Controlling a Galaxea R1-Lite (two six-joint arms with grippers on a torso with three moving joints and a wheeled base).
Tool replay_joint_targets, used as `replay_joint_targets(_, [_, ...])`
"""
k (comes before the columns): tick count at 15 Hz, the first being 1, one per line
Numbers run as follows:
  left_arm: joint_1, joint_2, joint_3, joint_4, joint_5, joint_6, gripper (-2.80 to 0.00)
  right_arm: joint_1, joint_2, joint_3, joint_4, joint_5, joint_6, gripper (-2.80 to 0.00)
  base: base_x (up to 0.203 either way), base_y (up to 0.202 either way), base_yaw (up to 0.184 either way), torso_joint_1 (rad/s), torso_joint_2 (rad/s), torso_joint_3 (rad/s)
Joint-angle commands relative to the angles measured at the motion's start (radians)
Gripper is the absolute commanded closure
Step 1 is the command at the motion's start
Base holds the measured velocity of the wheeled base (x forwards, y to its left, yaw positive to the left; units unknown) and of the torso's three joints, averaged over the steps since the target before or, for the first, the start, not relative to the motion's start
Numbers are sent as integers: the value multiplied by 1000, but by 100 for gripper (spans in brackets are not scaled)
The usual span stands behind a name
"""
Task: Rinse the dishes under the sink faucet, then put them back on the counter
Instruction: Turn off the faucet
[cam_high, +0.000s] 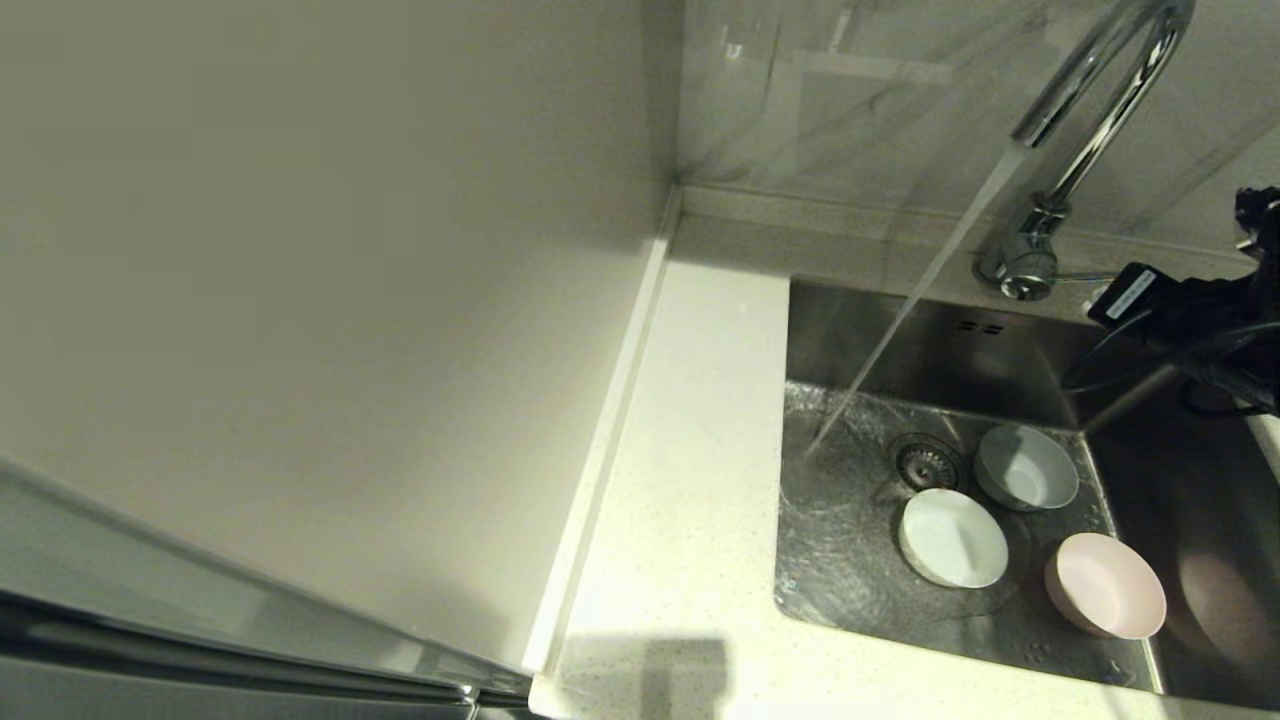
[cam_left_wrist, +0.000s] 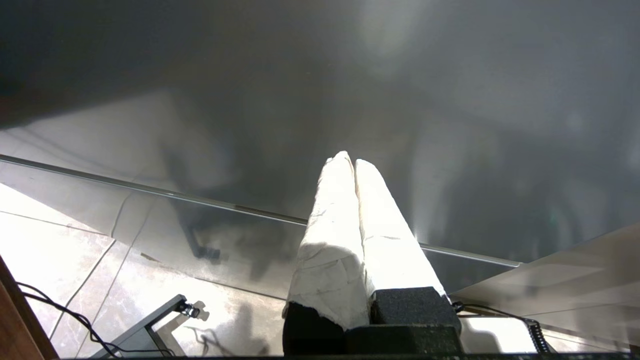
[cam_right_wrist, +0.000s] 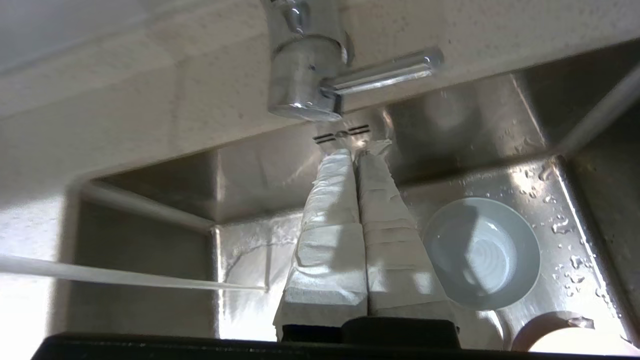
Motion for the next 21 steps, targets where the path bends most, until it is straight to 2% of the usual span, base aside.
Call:
replay_joint_targets(1, [0, -3, 0, -1, 0, 1, 0, -5, 13, -3, -6, -1, 3, 0, 0, 0, 0, 0, 0, 0])
replay_joint_targets(4, [0, -3, 0, -1, 0, -1, 0, -17, 39, -27, -43, -1, 2, 0, 0, 0, 0, 0, 0, 0])
replay_joint_targets(19, [0, -3, 0, -1, 0, -1, 0, -25, 156, -149, -53, -6, 3, 0, 0, 0, 0, 0, 0, 0])
replay_joint_targets(21, [0, -3, 0, -1, 0, -1, 0, -32, 182, -168, -95, -9, 3, 0, 0, 0, 0, 0, 0, 0])
